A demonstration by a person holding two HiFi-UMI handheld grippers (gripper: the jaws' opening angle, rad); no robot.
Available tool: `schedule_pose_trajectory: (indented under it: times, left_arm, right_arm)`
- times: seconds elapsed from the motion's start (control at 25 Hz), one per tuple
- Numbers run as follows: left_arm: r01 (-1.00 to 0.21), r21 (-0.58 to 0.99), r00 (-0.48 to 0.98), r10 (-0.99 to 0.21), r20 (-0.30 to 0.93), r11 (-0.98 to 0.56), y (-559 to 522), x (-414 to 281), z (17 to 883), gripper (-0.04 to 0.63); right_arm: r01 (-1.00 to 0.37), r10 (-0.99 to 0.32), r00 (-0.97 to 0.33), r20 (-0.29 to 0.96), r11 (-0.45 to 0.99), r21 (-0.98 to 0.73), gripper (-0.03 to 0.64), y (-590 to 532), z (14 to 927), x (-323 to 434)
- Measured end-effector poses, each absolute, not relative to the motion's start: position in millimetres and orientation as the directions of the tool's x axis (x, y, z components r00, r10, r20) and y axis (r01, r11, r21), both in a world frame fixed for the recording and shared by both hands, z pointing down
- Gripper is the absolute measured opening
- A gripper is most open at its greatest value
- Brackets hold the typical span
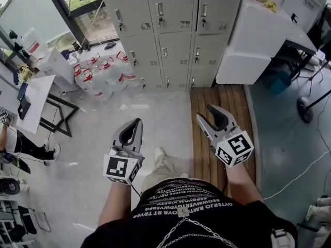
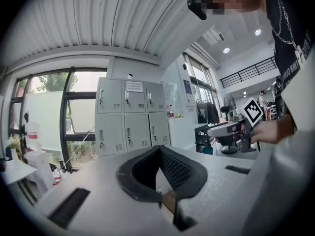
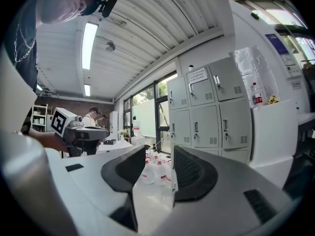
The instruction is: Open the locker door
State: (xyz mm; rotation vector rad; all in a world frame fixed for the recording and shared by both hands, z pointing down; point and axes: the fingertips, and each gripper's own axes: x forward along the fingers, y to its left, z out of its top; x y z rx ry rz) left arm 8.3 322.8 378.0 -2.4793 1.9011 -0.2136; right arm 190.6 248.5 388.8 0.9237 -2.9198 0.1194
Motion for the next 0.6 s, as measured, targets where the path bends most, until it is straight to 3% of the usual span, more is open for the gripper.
schedule_pose_trajectory:
  times: [0.6]
  left_arm:
    - [-0.941,-0.081,0.322,-0.943,0.087,-0.329,228.9,-41.7,397.6,-0.003]
  right_arm:
    - [-0.618,-0.607,-0.782,0.144,0.785,-0.048,0.16,170.6,398.7,132.9]
